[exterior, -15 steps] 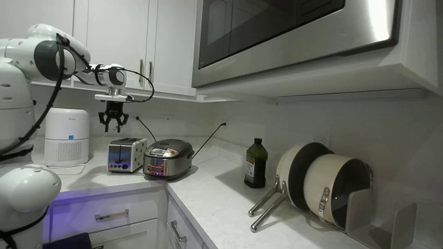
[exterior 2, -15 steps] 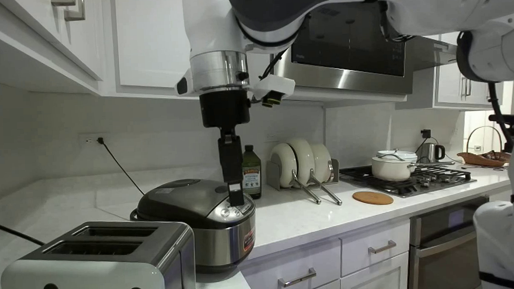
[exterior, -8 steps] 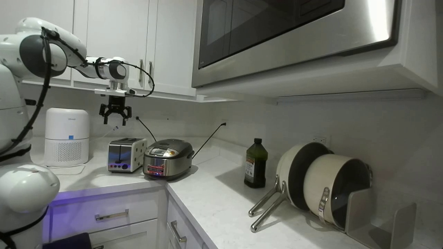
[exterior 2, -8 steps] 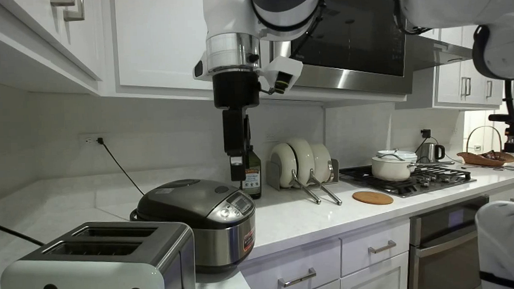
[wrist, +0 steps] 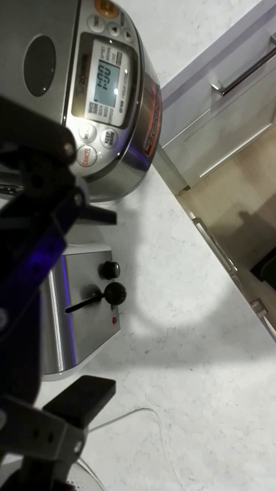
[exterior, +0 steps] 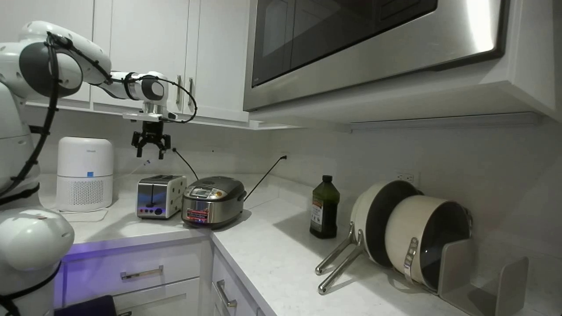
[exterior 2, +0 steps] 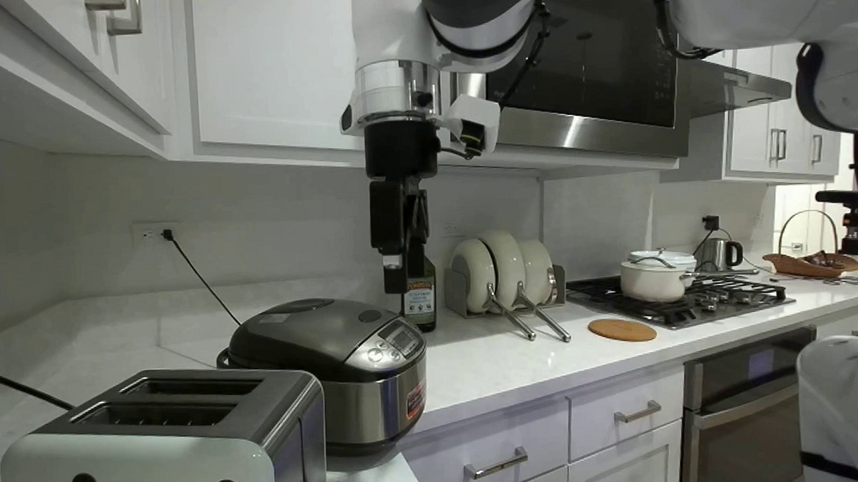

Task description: Push the lever of the bread toaster down

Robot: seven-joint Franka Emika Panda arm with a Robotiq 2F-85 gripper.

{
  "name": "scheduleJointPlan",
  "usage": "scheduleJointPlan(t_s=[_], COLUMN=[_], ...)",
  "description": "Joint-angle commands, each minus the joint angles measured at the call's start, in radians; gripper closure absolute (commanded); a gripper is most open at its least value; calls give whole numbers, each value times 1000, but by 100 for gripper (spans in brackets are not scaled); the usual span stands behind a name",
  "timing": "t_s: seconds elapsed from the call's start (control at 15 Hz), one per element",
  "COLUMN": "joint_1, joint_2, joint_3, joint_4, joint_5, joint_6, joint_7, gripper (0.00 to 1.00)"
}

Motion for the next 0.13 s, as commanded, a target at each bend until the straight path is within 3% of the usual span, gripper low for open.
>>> scheduleJointPlan(t_s=[0.0,0.07], joint_1=[-5,-5], joint_2=[2,2], joint_3=[5,5], joint_4=[3,3], joint_5=[0,0], joint_6=[-3,-3], joint_7=[1,1], gripper=[0,0])
